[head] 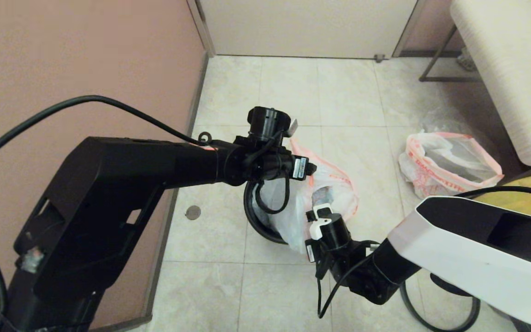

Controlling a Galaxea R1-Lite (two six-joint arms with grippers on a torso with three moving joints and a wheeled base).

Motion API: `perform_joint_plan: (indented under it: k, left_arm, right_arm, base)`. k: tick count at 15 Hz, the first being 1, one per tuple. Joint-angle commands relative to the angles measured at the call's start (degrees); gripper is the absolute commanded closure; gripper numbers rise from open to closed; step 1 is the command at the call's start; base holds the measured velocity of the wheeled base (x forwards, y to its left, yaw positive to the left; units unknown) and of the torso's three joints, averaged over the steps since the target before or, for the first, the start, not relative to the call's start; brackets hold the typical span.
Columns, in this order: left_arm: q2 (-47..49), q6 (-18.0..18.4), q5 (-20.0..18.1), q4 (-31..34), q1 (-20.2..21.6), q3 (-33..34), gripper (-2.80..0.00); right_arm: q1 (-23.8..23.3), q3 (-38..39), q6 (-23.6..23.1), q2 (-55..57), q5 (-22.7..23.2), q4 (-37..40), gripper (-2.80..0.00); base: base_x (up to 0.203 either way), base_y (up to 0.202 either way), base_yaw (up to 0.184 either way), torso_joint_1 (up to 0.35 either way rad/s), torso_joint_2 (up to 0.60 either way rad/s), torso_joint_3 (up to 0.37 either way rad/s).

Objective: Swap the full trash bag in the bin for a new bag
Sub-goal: Put the new garbage bag on the trash can

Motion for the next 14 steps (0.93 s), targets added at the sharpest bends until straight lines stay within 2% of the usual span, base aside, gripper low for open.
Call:
perform_joint_plan:
  k: [1, 3, 4, 11, 14]
  left_arm:
    - [0.9, 2.4, 0.0, -0.1, 0.6, 0.0, -2.80]
    - [0.9, 2.8, -0.4, -0.4, 1.0, 0.0, -2.80]
    - [0.6, 2.8, -1.1, -0.4, 1.2, 0.0, 0.00]
    - [-0.5, 2.5, -0.3, 0.2, 1.9, 0.1, 0.00]
    - [-2.2, 1.3, 3.6, 2.4, 2.2, 1.2, 0.00]
  right_arm:
    - [0.0, -0.2, -0.3, -0.1, -0.1, -0.3, 0.00]
    - [0.0, -0.6, -0.4, -0.1, -0.1, -0.3, 0.00]
    - [0.0, -0.6, -0.4, -0.3, -0.1, -0.2, 0.00]
    - [0.0, -0.4, -0.4, -0.1, -0.2, -0.2, 0.00]
    - [0.0, -0.3, -0.4, -0.3, -0.2, -0.2, 0.00]
  base:
    - [0.000, 0.000, 0.000, 0.000, 0.00, 0.000]
    - [0.000, 0.000, 0.000, 0.000, 0.00, 0.000]
    - [0.000, 0.000, 0.000, 0.000, 0.00, 0.000]
    - [0.000, 0.000, 0.000, 0.000, 0.00, 0.000]
    - [0.000, 0.000, 0.000, 0.000, 0.00, 0.000]
